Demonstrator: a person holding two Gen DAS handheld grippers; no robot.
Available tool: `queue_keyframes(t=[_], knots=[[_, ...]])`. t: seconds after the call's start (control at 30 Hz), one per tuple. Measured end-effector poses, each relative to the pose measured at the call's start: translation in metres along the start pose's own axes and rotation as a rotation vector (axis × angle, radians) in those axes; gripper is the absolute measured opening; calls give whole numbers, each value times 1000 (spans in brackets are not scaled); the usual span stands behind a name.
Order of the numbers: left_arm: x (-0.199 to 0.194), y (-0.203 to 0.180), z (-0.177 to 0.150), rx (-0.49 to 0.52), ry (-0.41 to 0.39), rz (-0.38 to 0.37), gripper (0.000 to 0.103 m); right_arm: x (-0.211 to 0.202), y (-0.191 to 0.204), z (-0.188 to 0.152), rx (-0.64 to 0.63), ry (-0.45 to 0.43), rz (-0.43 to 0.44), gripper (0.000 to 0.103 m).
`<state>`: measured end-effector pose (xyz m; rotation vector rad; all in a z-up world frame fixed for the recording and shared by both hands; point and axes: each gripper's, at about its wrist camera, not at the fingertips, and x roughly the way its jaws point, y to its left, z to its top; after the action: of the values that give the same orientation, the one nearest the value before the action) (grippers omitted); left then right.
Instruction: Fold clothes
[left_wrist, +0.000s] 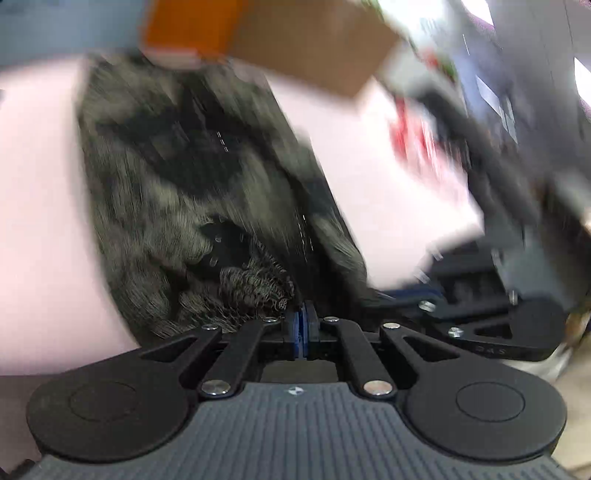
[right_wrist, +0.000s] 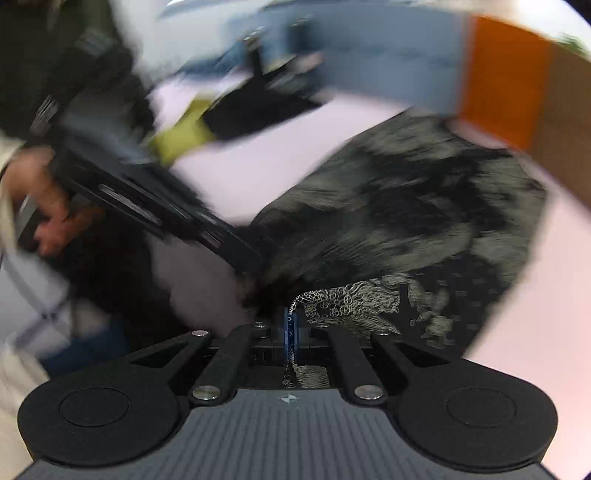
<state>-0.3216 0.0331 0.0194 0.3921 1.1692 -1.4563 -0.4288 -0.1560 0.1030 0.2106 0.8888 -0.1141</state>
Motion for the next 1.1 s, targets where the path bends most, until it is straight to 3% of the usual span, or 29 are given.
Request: queue_keyframes(t=[0.1,0.13,0.17,0.2,0.23,0.27,0.33,0.37,0.43,0.5,0.6,0.67,0.7,0.8,0.93,1.03,1.1], knots=[[48,14,-7,24,203,0,2,39,7,-9,-93,135,39,6],[55,20,-8,17,231,3,3,44,4,-12,-90,138,37,24],[59,26,-7,-4,250,-10,3,48,2,-15,-87,136,29,57],[59,30,-5,-24,261,-28,8,44,1,-18,-81,106,-8,69],[54,32,-3,-33,255,-44,21,40,0,-20,-76,75,-43,78],[46,32,-2,-29,235,-56,31,31,-1,-22,-65,39,-60,80],[23,30,-2,-14,187,-81,83,8,-12,-27,6,-12,-32,83],[10,29,-5,-13,156,-89,87,-3,-21,-33,79,-36,-27,85],[-15,31,-16,-33,80,-86,87,-26,-40,-44,228,-83,-20,86],[-29,47,-28,-132,-5,-16,87,-39,-60,-64,404,-120,-32,86],[-39,83,-51,-408,-122,129,87,-47,-80,-93,614,-144,-81,86],[-43,95,-53,-520,-182,152,87,-51,-82,-97,630,-161,-109,86],[-48,93,-50,-520,-226,144,87,-52,-82,-96,618,-177,-117,86],[-51,72,-21,-384,-302,67,88,-43,-84,-68,494,-230,-107,86],[-19,55,19,-251,-223,51,88,-15,-88,-22,365,-223,-55,86],[-2,67,30,-289,-226,39,87,2,-90,-4,298,-213,-40,86],[-9,72,35,-286,-278,24,87,6,-94,2,268,-205,-69,86]])
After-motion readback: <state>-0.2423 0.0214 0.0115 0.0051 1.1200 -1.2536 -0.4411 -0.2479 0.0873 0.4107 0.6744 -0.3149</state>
